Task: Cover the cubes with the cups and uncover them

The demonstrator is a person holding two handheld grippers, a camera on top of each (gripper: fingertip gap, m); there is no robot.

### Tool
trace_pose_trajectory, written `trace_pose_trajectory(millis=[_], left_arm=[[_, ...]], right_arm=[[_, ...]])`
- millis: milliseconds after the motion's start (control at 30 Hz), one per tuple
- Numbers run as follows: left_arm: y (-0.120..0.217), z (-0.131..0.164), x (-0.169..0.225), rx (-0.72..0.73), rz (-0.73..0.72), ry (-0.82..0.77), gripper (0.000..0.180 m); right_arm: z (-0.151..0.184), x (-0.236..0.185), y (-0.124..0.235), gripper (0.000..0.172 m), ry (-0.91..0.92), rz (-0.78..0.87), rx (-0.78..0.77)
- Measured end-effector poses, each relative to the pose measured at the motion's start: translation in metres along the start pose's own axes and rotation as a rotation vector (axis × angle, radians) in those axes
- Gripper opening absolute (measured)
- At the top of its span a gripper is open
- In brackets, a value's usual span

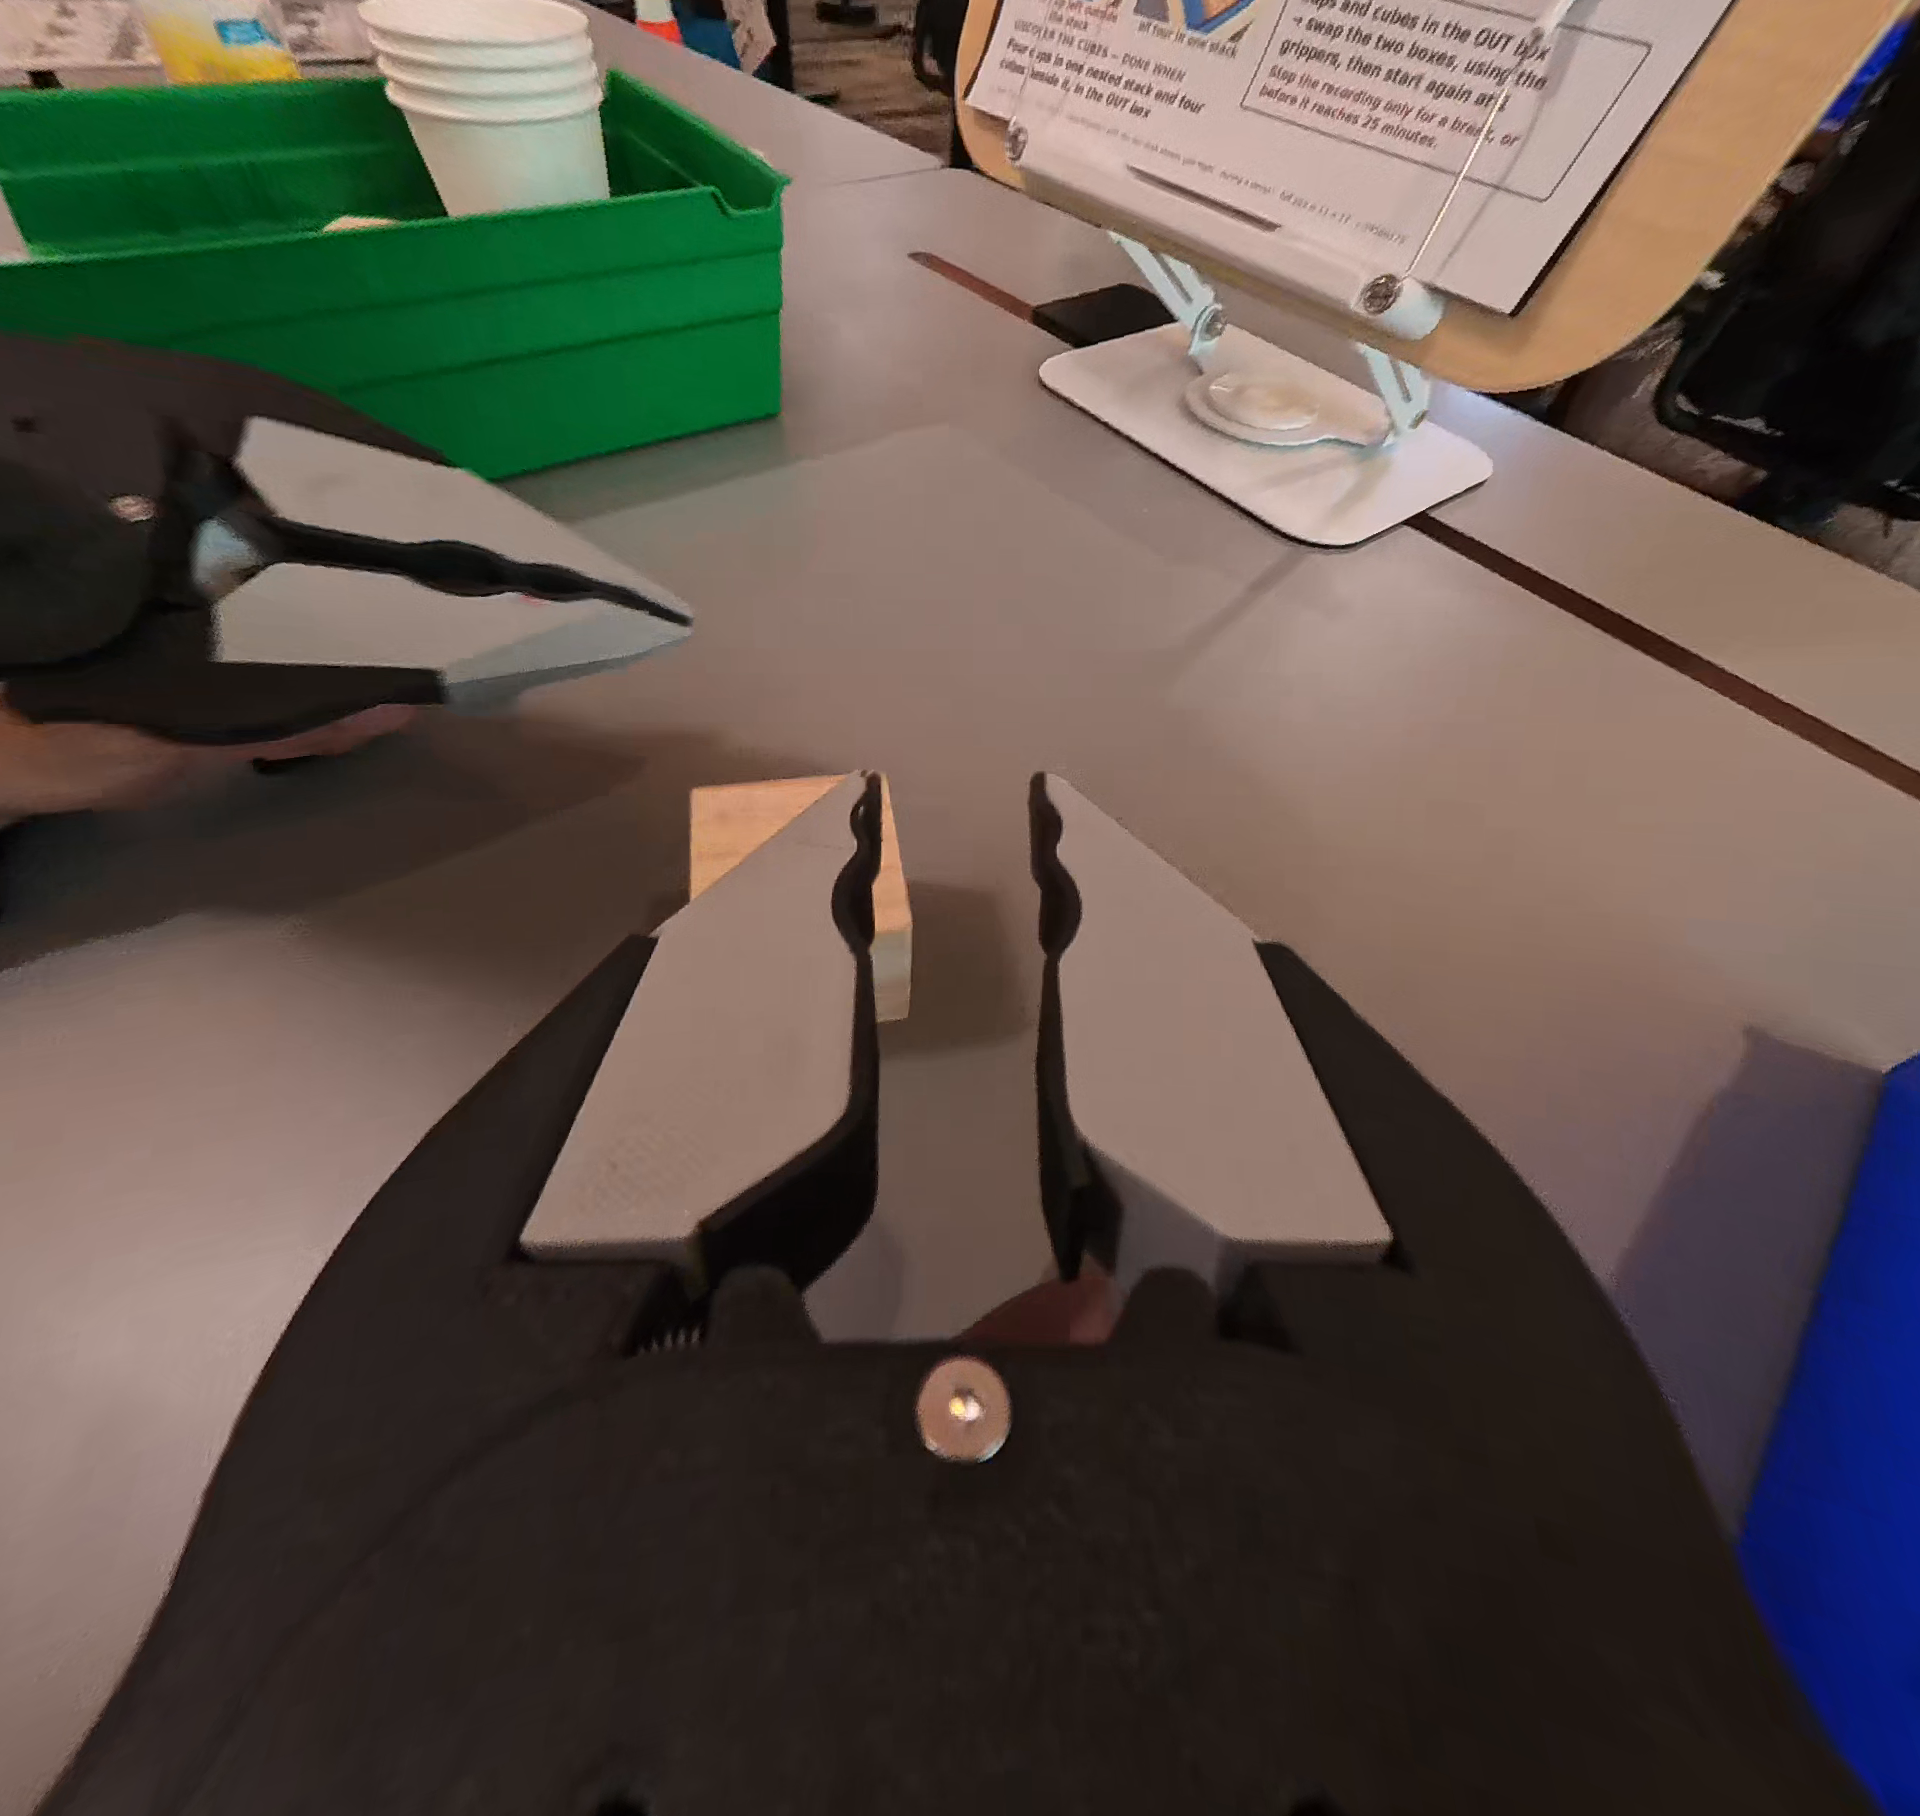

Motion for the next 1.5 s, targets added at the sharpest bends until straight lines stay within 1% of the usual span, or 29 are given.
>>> trace_pose_trajectory(millis=[67,167,233,300,367,467,533,700,733,800,900,933,1000,1133,1233,1333,1400,1500], left_arm=[[-0.013,0.002,0.004,-0.061,0.011,-0.036,0.0],[-0.024,0.002,0.013,-0.103,-0.039,-0.155,0.0],[-0.028,0.004,0.024,-0.123,-0.032,-0.251,0.0],[-0.028,0.004,0.034,-0.109,-0.017,-0.342,0.0],[-0.024,0.002,0.041,-0.067,-0.009,-0.387,0.0],[-0.017,-0.001,0.045,-0.018,0.015,-0.394,0.0],[-0.016,-0.002,0.044,-0.007,0.027,-0.372,0.0],[-0.004,-0.007,0.047,0.08,0.116,-0.328,0.0],[-0.001,-0.009,0.047,0.105,0.125,-0.33,0.0],[0.004,-0.01,0.048,0.14,0.132,-0.33,0.0],[-0.001,-0.01,0.045,0.107,0.11,-0.308,0.0],[-0.002,-0.01,0.045,0.109,0.116,-0.305,0.0],[-0.003,-0.011,0.046,0.113,0.127,-0.305,0.0],[-0.003,-0.012,0.043,0.11,0.133,-0.274,0.0],[-0.003,-0.011,0.046,0.11,0.127,-0.305,0.0],[-0.002,-0.011,0.05,0.125,0.122,-0.337,0.0],[-0.002,-0.011,0.05,0.125,0.121,-0.337,0.0],[-0.005,-0.01,0.047,0.099,0.097,-0.331,0.0]], right_arm=[[0.006,-0.003,0.0,0.019,0.024,-0.042,-0.037],[0.019,-0.006,-0.004,0.015,0.13,-0.018,-0.136],[0.027,-0.012,-0.009,0.01,0.204,-0.013,-0.203],[0.032,-0.018,-0.013,0.002,0.266,-0.009,-0.244],[0.036,-0.021,-0.016,0.003,0.329,0.026,-0.279],[0.038,-0.021,-0.023,0.004,0.373,0.091,-0.298],[0.043,-0.027,-0.027,0.005,0.385,0.065,-0.318],[0.046,-0.029,-0.029,0.003,0.431,0.083,-0.34],[0.046,-0.03,-0.028,0.0,0.425,0.059,-0.339],[0.044,-0.034,-0.024,0.0,0.396,-0.003,-0.319],[0.036,-0.035,-0.017,0.0,0.364,-0.046,-0.27],[0.033,-0.032,-0.013,0.0,0.362,-0.028,-0.25],[0.023,-0.016,-0.005,0.0,0.335,0.064,-0.197],[0.006,0.012,0.014,0.0,0.185,0.185,-0.056],[0.0,0.022,0.023,0.0,0.135,0.246,0.007],[-0.001,0.025,0.024,0.0,0.153,0.288,0.009],[0.003,0.026,0.022,0.0,0.173,0.296,-0.03],[0.007,0.033,0.024,0.0,0.201,0.365,-0.067]])
Point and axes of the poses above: each gripper's, where its closed fingertips meet, y back along the fingers, z out of its underside, x = y × z across the jaws, the point moved 6 cm from there along y, back along the fingers, and after that the axes turned 2 degrees about y, right-handed, at the moved point
